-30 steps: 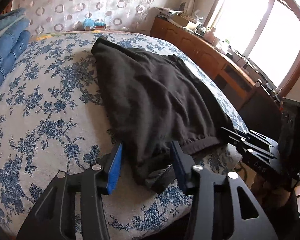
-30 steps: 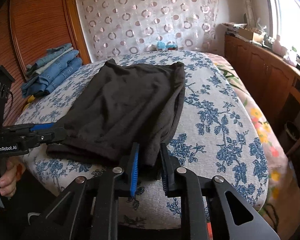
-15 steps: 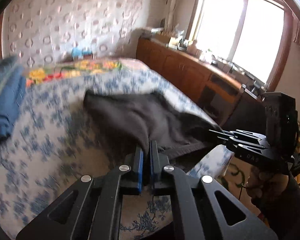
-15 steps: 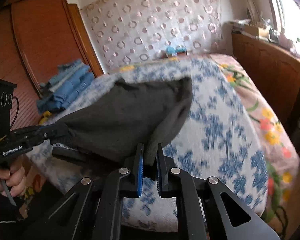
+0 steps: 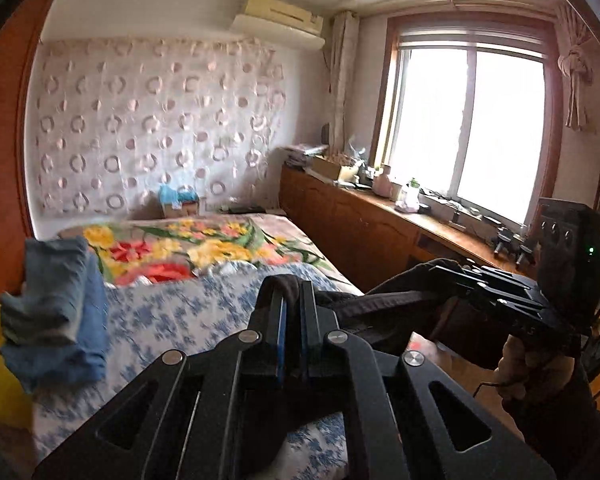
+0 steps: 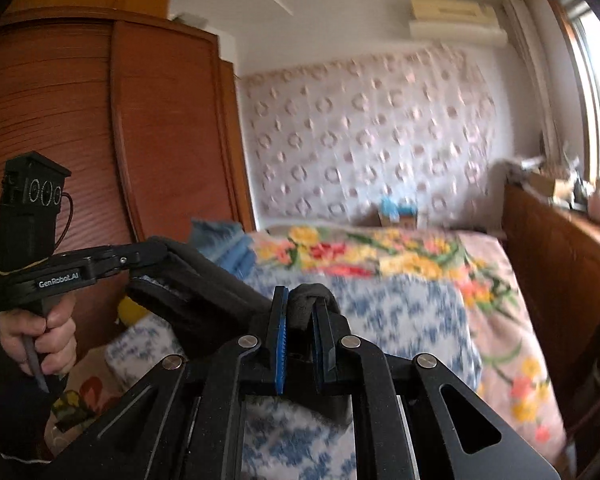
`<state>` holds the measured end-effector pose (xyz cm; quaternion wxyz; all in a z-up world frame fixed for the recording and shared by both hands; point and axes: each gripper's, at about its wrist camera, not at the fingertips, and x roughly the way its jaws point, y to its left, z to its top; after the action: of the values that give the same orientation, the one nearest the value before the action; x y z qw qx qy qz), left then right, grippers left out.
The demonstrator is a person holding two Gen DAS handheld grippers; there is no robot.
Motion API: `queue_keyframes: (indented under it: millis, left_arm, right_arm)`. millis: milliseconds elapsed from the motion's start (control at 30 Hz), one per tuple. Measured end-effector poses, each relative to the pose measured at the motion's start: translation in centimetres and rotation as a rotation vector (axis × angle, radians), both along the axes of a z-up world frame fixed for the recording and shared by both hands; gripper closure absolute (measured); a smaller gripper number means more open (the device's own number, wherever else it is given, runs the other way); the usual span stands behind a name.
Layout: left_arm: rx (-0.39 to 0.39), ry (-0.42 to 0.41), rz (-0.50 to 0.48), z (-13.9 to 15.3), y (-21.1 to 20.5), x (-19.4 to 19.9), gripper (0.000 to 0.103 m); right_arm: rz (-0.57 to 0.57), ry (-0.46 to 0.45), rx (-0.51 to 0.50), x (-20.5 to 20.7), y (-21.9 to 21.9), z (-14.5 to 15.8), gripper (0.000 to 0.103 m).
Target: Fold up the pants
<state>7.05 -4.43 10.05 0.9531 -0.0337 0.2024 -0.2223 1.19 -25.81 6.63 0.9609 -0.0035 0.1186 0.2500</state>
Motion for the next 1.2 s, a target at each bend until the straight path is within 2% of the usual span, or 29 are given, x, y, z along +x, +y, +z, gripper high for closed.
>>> queue_keyframes:
  millis: [133,333,500,633,900,1033,1200]
  left_arm:
    - [0.005,0.003,0.029,-0.5,1.0,1.6,0.097]
    - [0.027,0.037,0.061,-2.0,2.3,6.0,0.097]
    - [0.045,0.037,0.081,-1.2,2.9,10.4,0.097]
    - [0.064,0.027,0.09,-0.4,3.2,13.9,0.097]
    - [0.071,0.081,0.093,-1.7,4.0,20.7,0.097]
    - [0.072,0.093,0.097,-1.8,3.9,22.8,0.097]
    - [0.083,0.081,0.103,-1.4,4.1,23.6,0.097]
  right_arm:
    - [0.013,0.001,-0.014,1.3,1.0,0.4,0.093]
    - [0.017,0.037,-0.045,6.4,2.3,0.0,0.093]
    - [-0.008,0.05,-0.085,12.3,5.1,2.7,0.093]
    - [-0.031,0.032,-0.117,15.4,6.8,4.8,0.093]
    - [-0.037,0.058,-0.135,22.2,9.4,5.1,0.093]
    - [-0.043,0.067,-0.134,25.8,10.1,5.9,0.093]
    - [-0.044,0.055,-0.119,26.4,10.1,6.6,0.093]
